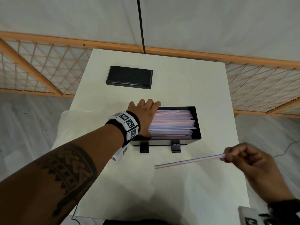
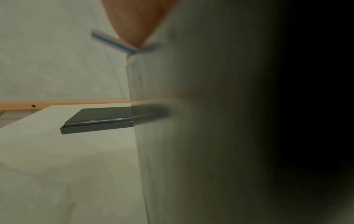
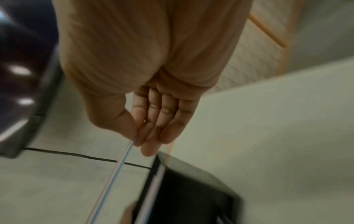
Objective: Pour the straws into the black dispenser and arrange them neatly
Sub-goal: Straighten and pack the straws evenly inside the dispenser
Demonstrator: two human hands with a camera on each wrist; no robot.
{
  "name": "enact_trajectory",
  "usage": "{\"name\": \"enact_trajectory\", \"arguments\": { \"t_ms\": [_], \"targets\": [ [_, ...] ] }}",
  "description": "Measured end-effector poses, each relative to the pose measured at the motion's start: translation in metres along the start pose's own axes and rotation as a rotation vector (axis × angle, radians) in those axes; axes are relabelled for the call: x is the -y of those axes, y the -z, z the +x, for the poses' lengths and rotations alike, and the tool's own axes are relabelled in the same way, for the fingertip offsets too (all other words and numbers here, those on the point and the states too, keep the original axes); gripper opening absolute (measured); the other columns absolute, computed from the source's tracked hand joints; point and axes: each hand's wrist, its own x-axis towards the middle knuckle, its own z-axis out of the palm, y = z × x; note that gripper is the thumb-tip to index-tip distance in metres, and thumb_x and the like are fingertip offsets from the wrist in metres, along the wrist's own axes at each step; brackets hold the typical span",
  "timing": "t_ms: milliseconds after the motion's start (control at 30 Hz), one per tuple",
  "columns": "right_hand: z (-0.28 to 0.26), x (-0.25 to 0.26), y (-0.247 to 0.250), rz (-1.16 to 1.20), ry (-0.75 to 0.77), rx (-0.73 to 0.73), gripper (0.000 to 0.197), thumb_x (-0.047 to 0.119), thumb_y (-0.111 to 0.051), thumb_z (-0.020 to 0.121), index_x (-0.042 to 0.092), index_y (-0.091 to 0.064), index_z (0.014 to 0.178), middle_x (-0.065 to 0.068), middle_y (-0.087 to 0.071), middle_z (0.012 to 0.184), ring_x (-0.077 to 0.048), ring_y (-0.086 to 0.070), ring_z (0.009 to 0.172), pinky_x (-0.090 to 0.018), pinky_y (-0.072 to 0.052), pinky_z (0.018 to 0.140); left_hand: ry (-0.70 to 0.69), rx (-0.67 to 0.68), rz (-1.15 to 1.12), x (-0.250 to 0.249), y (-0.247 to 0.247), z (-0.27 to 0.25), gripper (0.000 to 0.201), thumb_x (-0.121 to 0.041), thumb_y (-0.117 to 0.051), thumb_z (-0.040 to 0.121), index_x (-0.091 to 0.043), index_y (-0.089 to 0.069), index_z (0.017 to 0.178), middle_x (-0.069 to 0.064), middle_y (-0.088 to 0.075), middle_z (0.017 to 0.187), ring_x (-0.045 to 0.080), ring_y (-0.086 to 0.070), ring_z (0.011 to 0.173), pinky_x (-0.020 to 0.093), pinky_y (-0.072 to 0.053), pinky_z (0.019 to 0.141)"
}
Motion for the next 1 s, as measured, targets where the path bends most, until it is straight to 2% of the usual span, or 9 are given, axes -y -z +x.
{"name": "enact_trajectory", "arguments": {
  "t_ms": [100, 233, 367, 467, 533, 633, 767, 900, 1000],
  "targets": [
    [0.010, 0.057, 0.007, 0.003, 0.134, 0.056, 0.043, 0.038, -0.089, 0.070, 0.006, -0.062, 0.079, -0.021, -0.071, 0.088, -0.026, -0.071, 0.082, -0.027, -0.058, 0.084, -0.041, 0.056, -0.072, 0.004, 0.005, -0.001, 0.135, -0.065, -0.083, 0.058, -0.027, 0.003, 0.155, 0.002, -0.024, 0.151, 0.028, -0.038, 0.130, 0.053, -0.042, 0.100],
    [0.051, 0.064, -0.029, 0.005, 0.226, -0.022, 0.019, -0.002, -0.073, 0.082, 0.006, -0.056, 0.078, -0.008, -0.073, 0.082, -0.023, -0.070, 0.079, -0.030, -0.056, 0.082, -0.083, 0.051, -0.240, 0.018, 0.021, -0.012, 0.119, -0.059, -0.081, 0.069, -0.029, -0.007, 0.157, 0.001, -0.016, 0.159, 0.028, -0.031, 0.140, 0.054, -0.036, 0.109],
    [0.082, 0.021, -0.072, -0.336, 0.145, -0.073, 0.021, 0.004, -0.074, 0.084, 0.013, -0.057, 0.075, 0.001, -0.075, 0.083, -0.016, -0.067, 0.074, -0.033, -0.051, 0.076, 0.019, -0.182, -0.491, 0.048, 0.031, -0.036, 0.052, -0.010, -0.060, 0.092, -0.029, -0.048, 0.139, -0.004, -0.042, 0.147, 0.019, -0.042, 0.133, 0.037, -0.036, 0.109],
    [0.081, 0.005, -0.084, -0.508, 0.152, -0.123, 0.017, 0.012, -0.071, 0.083, 0.018, -0.058, 0.074, 0.007, -0.074, 0.081, -0.010, -0.066, 0.073, -0.024, -0.049, 0.068, 0.205, -0.443, -0.666, 0.064, 0.028, -0.058, 0.054, 0.015, -0.040, 0.087, -0.022, -0.067, 0.117, -0.003, -0.065, 0.122, 0.014, -0.059, 0.109, 0.020, -0.040, 0.093],
    [0.078, 0.006, -0.088, -0.552, 0.207, -0.084, 0.018, 0.010, -0.070, 0.083, 0.018, -0.058, 0.073, 0.007, -0.072, 0.079, -0.007, -0.065, 0.071, -0.016, -0.047, 0.065, 0.199, -0.507, -0.682, 0.063, 0.025, -0.072, 0.046, 0.011, -0.042, 0.089, -0.021, -0.069, 0.109, -0.004, -0.068, 0.110, 0.013, -0.061, 0.097, 0.023, -0.045, 0.088],
    [0.078, 0.006, -0.094, -0.728, 0.300, 0.021, 0.021, 0.006, -0.067, 0.082, 0.018, -0.053, 0.072, 0.005, -0.062, 0.064, -0.013, -0.058, 0.063, -0.017, -0.042, 0.056, 0.027, -0.400, -0.623, 0.038, 0.015, -0.076, 0.022, -0.016, -0.055, 0.096, -0.024, -0.065, 0.113, -0.008, -0.064, 0.110, 0.012, -0.060, 0.097, 0.033, -0.050, 0.091],
    [0.082, 0.011, -0.099, -0.980, 0.320, 0.058, 0.025, 0.007, -0.060, 0.082, 0.018, -0.040, 0.070, 0.005, -0.047, 0.056, -0.016, -0.045, 0.051, -0.037, -0.038, 0.050, 0.028, -0.162, -0.205, -0.002, -0.007, -0.060, 0.058, -0.050, -0.056, 0.091, -0.022, -0.041, 0.140, -0.001, -0.043, 0.141, 0.022, -0.047, 0.125, 0.040, -0.036, 0.107],
    [0.083, 0.014, -0.102, -1.107, 0.281, 0.083, 0.028, 0.010, -0.056, 0.085, 0.020, -0.035, 0.070, 0.007, -0.040, 0.060, -0.022, -0.045, 0.058, -0.032, -0.029, 0.052, -0.050, -0.092, -0.264, -0.023, -0.027, -0.048, 0.059, -0.030, -0.039, 0.103, -0.017, -0.018, 0.157, 0.002, -0.011, 0.165, 0.025, -0.015, 0.151, 0.045, -0.015, 0.121],
    [0.083, 0.016, -0.105, -1.126, 0.238, 0.041, 0.026, 0.010, -0.058, 0.084, 0.018, -0.037, 0.071, 0.006, -0.042, 0.063, -0.022, -0.046, 0.061, -0.027, -0.023, 0.048, -0.165, -0.192, -0.432, -0.023, -0.022, -0.043, 0.062, -0.024, -0.055, 0.098, -0.017, -0.030, 0.154, 0.001, -0.022, 0.162, 0.022, -0.023, 0.148, 0.040, -0.024, 0.120]
  ]
}}
